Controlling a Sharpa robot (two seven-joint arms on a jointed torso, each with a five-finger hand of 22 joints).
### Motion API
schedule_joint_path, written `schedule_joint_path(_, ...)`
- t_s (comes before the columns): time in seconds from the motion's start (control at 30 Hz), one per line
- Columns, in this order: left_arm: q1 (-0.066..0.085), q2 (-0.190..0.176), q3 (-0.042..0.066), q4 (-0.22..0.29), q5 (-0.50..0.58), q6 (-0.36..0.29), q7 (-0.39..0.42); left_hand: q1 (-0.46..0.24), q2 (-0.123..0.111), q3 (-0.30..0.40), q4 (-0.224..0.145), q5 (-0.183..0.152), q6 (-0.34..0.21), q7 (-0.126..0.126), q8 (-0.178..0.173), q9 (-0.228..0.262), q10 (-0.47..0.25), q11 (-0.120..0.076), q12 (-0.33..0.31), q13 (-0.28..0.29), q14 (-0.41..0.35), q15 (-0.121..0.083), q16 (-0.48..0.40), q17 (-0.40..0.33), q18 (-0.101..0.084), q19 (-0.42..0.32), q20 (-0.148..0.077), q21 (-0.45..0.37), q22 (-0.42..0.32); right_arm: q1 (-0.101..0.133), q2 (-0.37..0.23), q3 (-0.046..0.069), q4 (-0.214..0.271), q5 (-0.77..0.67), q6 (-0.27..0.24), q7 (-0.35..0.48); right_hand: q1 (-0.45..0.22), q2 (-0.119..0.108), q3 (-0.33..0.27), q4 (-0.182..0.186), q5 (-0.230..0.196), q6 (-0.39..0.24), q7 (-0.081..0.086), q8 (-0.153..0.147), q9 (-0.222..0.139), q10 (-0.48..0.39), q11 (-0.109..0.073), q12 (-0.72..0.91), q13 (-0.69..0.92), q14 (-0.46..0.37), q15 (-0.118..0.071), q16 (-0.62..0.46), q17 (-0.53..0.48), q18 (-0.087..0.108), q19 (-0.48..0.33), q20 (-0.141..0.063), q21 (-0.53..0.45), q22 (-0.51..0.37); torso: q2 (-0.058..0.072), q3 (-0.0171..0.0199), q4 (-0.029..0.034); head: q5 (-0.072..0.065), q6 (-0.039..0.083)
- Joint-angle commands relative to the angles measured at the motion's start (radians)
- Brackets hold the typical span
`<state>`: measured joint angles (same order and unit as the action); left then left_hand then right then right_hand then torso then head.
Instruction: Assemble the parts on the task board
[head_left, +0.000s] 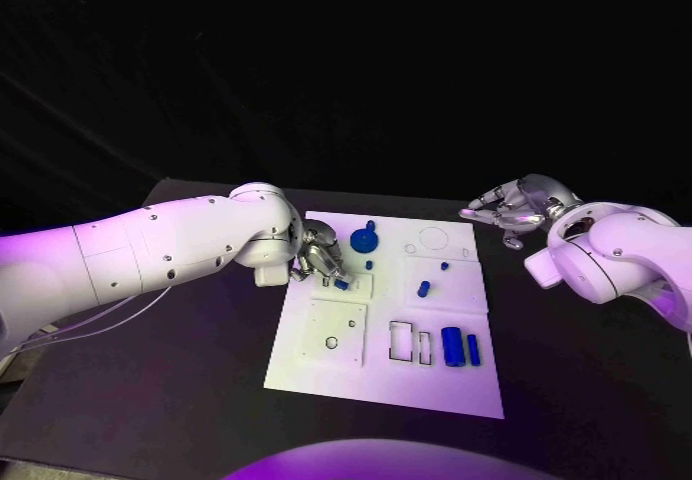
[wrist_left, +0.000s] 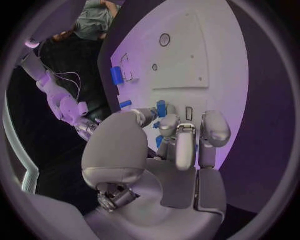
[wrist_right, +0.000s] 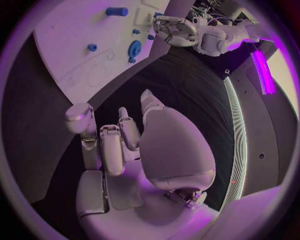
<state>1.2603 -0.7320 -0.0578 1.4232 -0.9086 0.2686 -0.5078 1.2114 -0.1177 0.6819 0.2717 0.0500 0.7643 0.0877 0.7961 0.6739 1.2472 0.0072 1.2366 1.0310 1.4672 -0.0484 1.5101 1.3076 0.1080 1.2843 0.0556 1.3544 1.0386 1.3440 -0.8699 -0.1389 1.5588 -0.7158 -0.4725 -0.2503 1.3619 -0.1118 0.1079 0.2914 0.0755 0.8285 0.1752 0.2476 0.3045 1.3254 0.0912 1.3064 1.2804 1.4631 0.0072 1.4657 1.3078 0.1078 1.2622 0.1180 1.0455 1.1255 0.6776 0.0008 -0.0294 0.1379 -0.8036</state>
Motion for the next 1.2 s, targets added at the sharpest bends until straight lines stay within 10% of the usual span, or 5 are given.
schedule_joint_path(0.03,-0.001,-0.005,0.001,0.017,-0.038,-0.050,0.027,-0.014,-0.004,0.182,-0.174,0.003,-0.003,-0.007,0.007,0.067,0.003,-0.001,-0.004,0.000,0.064,-0.004,-0.002,0.151,-0.005,0.000,0.001,0.000,0.003,-0.001,-0.002,0.000,0.000,-0.007,0.018,-0.002,-0.008,0.000,-0.006,-0.001,0.002,-0.009,-0.002,0.005,0.002,-0.006,-0.002,-0.005,-0.001,0.045,0.007,-0.006,0.030,0.019,-0.004,0.000,-0.005,-0.001,0.001,0.0000,0.0001,-0.002,-0.002)
schedule_joint_path(0.53,-0.011,0.006,0.000,0.051,-0.217,-0.146,0.020,-0.052,-0.028,0.241,-0.199,0.004,0.012,-0.016,0.030,0.088,0.032,-0.009,0.015,0.022,0.074,-0.011,0.011,0.174,-0.012,0.023,-0.005,0.019,0.042,-0.001,-0.007,0.000,0.002,-0.012,0.018,0.006,-0.004,0.002,-0.005,-0.004,0.002,-0.011,-0.001,0.007,0.002,-0.009,-0.002,-0.006,-0.003,0.044,0.007,-0.007,0.029,0.020,-0.007,0.001,-0.011,-0.004,0.001,-0.0001,-0.0018,-0.001,-0.009)
schedule_joint_path(1.2,-0.016,0.024,-0.001,0.039,-0.262,-0.099,0.006,-0.078,-0.035,0.259,-0.203,0.004,0.027,-0.023,0.045,0.098,0.037,-0.015,0.013,0.016,0.077,-0.017,0.013,0.178,-0.013,0.028,-0.009,0.022,0.047,-0.003,-0.005,0.000,0.004,-0.028,0.025,0.008,0.001,0.004,-0.004,-0.006,0.003,-0.012,-0.001,0.008,0.002,-0.011,-0.002,-0.008,-0.005,0.044,0.007,-0.007,0.029,0.019,-0.007,0.001,-0.012,-0.004,0.001,-0.0001,-0.0023,0.003,-0.019)
